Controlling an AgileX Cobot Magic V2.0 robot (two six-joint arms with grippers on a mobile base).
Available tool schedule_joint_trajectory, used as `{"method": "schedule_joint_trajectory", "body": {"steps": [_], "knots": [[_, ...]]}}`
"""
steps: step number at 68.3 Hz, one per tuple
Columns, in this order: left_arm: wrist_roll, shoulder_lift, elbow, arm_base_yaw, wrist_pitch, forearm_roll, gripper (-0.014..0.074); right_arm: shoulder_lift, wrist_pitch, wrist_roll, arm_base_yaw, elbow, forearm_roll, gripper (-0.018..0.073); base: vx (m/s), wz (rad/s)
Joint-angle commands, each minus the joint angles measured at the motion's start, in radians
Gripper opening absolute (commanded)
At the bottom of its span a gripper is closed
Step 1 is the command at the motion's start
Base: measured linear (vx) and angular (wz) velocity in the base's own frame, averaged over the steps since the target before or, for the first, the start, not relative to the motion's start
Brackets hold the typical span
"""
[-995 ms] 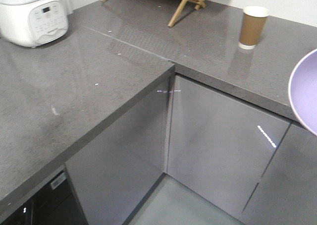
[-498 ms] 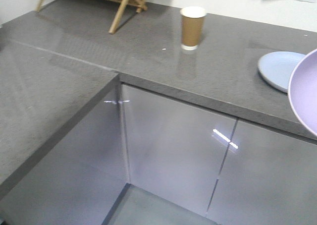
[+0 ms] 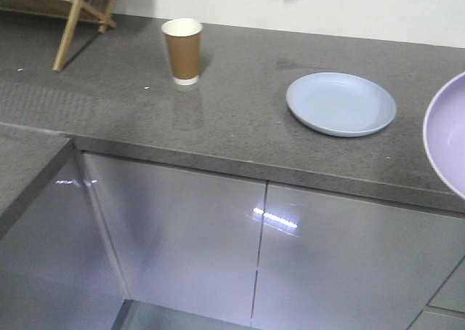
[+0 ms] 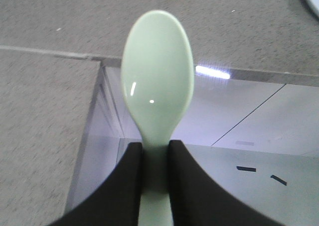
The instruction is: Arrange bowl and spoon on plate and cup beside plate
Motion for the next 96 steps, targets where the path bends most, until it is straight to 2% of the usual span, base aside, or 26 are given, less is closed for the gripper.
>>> {"method": "schedule_joint_trajectory", "body": {"steps": [1,96], "knots": [[-0.003,-0.024,-0.026,-0.005,-0.044,-0.004,-0.0006,-0.004,-0.063,-0.007,-0.003,-0.026,0.009,-0.0006,0.1,-0.36],[-0.003,-0.024,-0.026,-0.005,-0.044,-0.004,-0.0006,-0.004,-0.063,-0.007,-0.003,-0.026,0.009,-0.0006,0.07,-0.2]]}}
